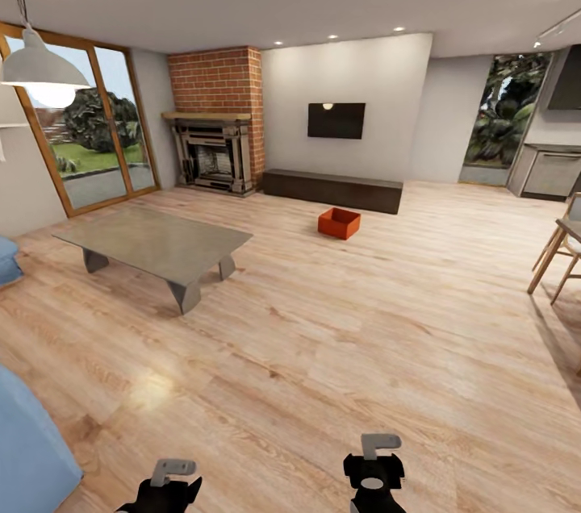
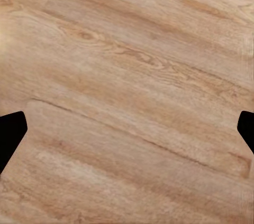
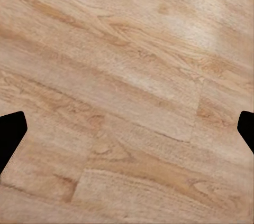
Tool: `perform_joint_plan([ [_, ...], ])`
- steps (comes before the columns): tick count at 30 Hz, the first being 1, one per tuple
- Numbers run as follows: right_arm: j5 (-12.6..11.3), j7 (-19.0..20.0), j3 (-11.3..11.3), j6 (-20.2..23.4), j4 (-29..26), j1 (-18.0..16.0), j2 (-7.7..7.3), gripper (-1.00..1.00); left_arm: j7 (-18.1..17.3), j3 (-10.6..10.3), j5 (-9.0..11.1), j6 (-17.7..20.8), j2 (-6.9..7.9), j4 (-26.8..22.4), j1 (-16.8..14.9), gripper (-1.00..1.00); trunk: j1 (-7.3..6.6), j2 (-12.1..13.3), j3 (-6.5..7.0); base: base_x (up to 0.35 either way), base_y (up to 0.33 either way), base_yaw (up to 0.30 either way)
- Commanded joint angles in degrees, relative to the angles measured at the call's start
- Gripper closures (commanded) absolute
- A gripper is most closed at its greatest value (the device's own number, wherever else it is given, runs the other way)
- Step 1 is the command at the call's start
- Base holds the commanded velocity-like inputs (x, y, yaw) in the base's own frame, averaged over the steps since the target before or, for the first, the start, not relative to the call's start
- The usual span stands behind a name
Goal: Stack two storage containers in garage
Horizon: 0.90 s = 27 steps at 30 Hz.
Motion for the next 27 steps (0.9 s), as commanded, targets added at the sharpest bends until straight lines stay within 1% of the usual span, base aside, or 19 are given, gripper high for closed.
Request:
perform_joint_plan([
  [1,0.36,-0.36,0.27,0.50,-0.04,-0.03,-0.02,-1.00,-0.10,-0.40,0.60,-0.20,0.05,0.05,-0.04,-1.00,0.03,-0.04,-0.06,0.304,0.000,0.000],
  [4,0.36,-0.36,0.25,0.49,-0.03,-0.03,-0.02,-1.00,-0.10,-0.40,0.64,-0.18,0.05,0.05,-0.03,-1.00,0.03,-0.04,-0.06,0.305,0.000,0.000],
  [10,0.35,-0.37,0.21,0.43,-0.10,-0.03,-0.08,-1.00,-1.25,-0.37,0.78,0.41,0.14,0.11,-0.07,-1.00,0.03,-0.04,-0.06,0.305,0.000,0.000],
  [11,0.32,-0.40,0.19,0.42,-0.10,-0.03,-0.09,-1.00,-2.26,-0.35,0.78,0.49,0.14,0.12,-0.08,-1.00,0.03,-0.04,-0.06,0.305,0.000,0.000],
  [13,0.10,-0.43,0.10,0.36,-0.15,-0.03,-0.15,-1.00,-6.11,-0.33,0.73,1.31,0.20,0.13,-0.09,-1.00,0.03,-0.04,-0.06,0.300,0.000,0.000],
  [17,-0.13,-0.42,-0.03,0.32,-0.31,-0.03,-0.24,-1.00,-8.55,-0.32,0.70,2.20,0.22,0.18,-0.10,-1.00,0.03,-0.04,-0.06,0.275,0.000,0.000],
  [27,-0.24,-0.42,-0.24,0.31,-0.25,-0.03,-0.28,-1.00,-9.07,-0.31,0.62,2.67,0.23,0.23,-0.09,-1.00,0.03,-0.04,-0.06,0.237,0.000,0.000],
])
